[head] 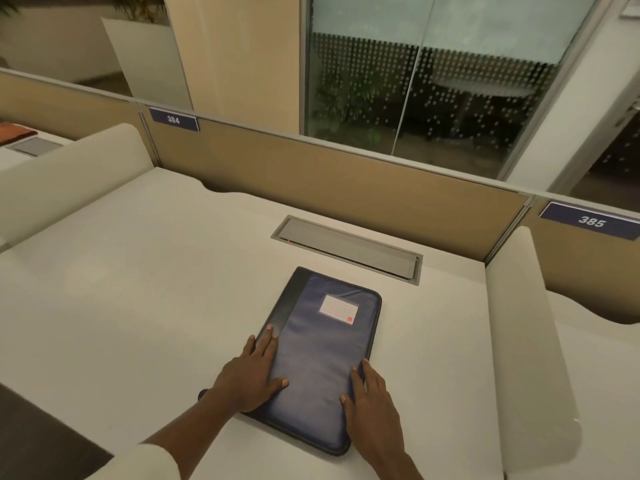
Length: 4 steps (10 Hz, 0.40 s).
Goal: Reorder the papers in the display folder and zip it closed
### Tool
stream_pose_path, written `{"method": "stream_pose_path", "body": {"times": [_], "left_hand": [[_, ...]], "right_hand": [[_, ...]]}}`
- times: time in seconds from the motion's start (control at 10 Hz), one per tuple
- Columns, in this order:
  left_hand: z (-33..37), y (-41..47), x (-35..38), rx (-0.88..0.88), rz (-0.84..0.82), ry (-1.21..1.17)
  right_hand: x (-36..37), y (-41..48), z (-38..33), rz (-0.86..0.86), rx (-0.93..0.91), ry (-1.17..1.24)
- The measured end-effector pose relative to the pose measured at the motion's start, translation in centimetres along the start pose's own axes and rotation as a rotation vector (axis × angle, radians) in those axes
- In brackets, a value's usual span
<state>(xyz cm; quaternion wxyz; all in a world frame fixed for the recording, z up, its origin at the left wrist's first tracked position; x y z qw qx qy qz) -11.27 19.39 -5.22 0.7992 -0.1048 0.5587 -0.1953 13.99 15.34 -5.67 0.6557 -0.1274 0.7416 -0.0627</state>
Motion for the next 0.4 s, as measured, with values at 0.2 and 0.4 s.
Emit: {"method": "stream_pose_path", "body": {"times": [0.2,0.4], "left_hand": [[0.1,-0.2,-1.9,0.046,-0.103,0.1],[0.2,0.1,-7.7,0.165,-0.08,0.25]], "right_hand": [[-2.4,0.5,-0.9,0.02,0.024,-0.002],[-9.4,2.8,-1.9,0.166,0.041,0.001]]}}
Point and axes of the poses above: each hand's wrist, its own y-axis towards the middle knuckle, its own x-axis out of the palm, z = x × y, the point moved 7 cm from there along y, towards the middle knuckle, and after that the axes turned 10 degrees about -y, right-handed, at the moved point
